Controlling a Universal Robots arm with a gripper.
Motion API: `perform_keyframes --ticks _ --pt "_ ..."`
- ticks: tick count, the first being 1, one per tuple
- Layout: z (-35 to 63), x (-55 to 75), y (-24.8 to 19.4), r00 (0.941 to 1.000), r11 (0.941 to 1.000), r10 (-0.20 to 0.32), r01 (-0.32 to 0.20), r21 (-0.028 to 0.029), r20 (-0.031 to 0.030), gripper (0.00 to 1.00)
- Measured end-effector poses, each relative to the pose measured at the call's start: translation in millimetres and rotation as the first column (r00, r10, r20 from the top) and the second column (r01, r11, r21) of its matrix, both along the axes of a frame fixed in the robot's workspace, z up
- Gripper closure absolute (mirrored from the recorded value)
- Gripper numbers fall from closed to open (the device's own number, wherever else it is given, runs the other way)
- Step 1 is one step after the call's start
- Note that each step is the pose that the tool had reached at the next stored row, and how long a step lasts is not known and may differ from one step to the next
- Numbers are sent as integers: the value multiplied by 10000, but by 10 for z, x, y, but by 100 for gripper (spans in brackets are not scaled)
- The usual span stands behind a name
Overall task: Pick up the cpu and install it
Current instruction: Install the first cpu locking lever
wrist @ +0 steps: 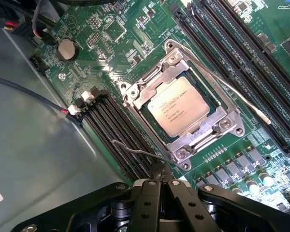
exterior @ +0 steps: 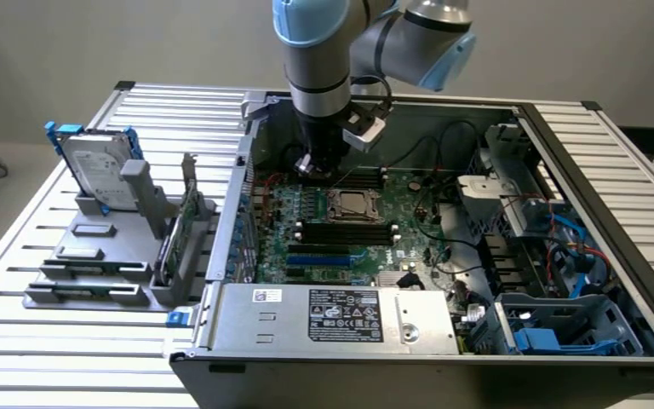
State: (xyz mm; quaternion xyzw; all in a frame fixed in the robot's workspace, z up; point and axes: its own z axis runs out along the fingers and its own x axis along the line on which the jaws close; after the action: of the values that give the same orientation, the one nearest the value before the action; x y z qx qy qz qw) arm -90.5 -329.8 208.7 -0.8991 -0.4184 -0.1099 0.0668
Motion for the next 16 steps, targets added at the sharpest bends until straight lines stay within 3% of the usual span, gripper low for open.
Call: perform_keyframes --ticks 4,16 --pt "-12 0 2 9999 9999 0 2 -149 106 89" --pt "-65 0 31 9998 9998 0 4 -205 194 89"
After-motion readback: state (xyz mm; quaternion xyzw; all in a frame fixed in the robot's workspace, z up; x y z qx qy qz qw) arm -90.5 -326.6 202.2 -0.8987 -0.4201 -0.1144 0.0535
